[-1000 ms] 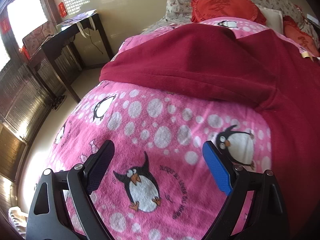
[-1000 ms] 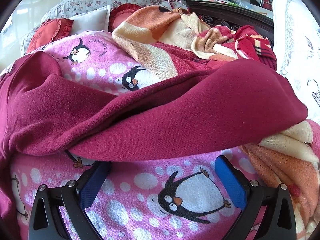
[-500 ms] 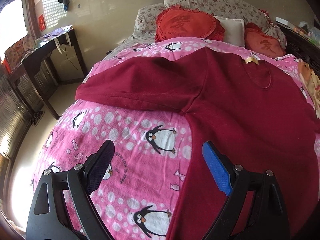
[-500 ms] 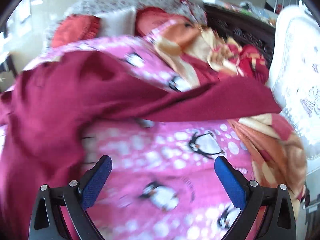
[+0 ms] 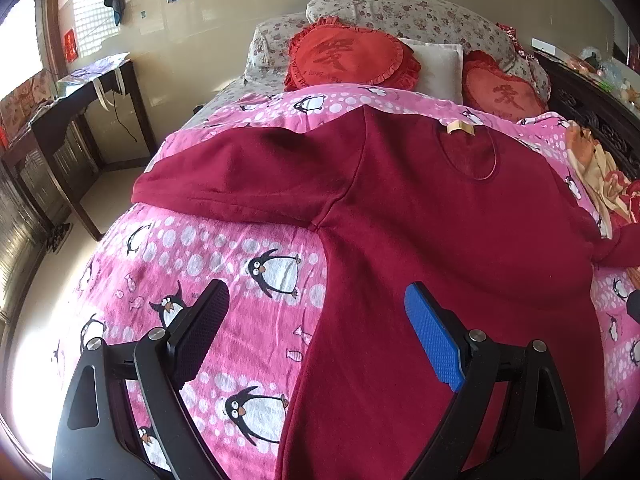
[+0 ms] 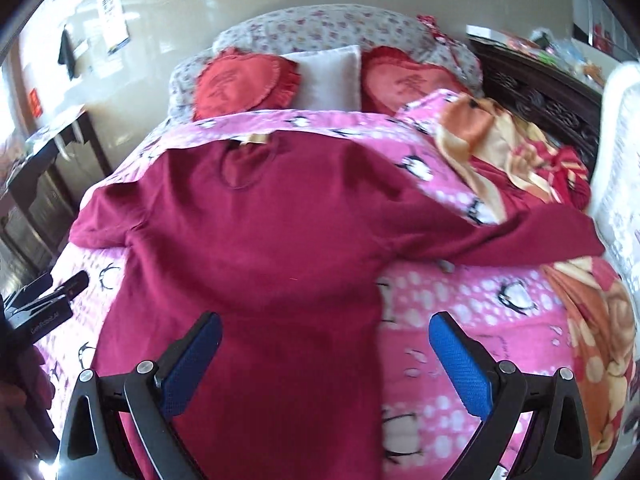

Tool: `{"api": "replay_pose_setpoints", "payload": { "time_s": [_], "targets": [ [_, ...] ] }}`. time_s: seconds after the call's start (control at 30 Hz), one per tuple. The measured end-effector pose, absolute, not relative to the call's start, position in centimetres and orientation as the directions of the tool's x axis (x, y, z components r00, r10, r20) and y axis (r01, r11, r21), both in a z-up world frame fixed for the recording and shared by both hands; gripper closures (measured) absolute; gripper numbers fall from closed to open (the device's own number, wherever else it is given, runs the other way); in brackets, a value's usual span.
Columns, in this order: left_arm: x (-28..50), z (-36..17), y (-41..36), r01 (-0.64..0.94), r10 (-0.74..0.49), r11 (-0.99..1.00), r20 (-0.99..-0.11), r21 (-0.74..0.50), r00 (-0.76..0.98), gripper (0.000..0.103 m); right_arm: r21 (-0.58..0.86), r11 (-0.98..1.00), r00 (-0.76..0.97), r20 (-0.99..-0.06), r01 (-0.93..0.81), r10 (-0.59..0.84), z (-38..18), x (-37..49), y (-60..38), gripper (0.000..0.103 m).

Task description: Fold small clothes

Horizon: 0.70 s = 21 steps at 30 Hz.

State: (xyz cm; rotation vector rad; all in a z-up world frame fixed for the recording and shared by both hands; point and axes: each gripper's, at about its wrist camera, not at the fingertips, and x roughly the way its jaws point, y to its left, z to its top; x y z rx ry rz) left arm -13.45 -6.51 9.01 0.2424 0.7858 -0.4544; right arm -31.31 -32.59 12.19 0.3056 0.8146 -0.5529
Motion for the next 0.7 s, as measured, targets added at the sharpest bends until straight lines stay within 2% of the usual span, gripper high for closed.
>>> {"api": "replay_pose_setpoints", "payload": {
  "time_s": [0.2,0.47,0.7],
  "targets": [
    [-13.7,8.9,-6.3,0.474,-0.307,0.88,-0.738,0.019,0.6,0.013,-0.009,0.844,0.566,-0.738,0.536,-0.367,12.7,-28.3,-29.9,0.001],
    [-13.8,8.9,-5.5,0.458,-0.304,0.889,-0.742,0.005,0.598,0.013,-0.006,0.857,0.579,-0.735,0.515,-0.353,12.4,-26.1,-28.2,0.001],
    [-14.7,8.9,-5.0,0.449,-0.269,0.892,-0.748,0.044,0.607,0.013,0.026,0.865,0.591,-0.74,0.501,-0.32,11.7,-25.4,-27.7,0.001]
  ]
}}
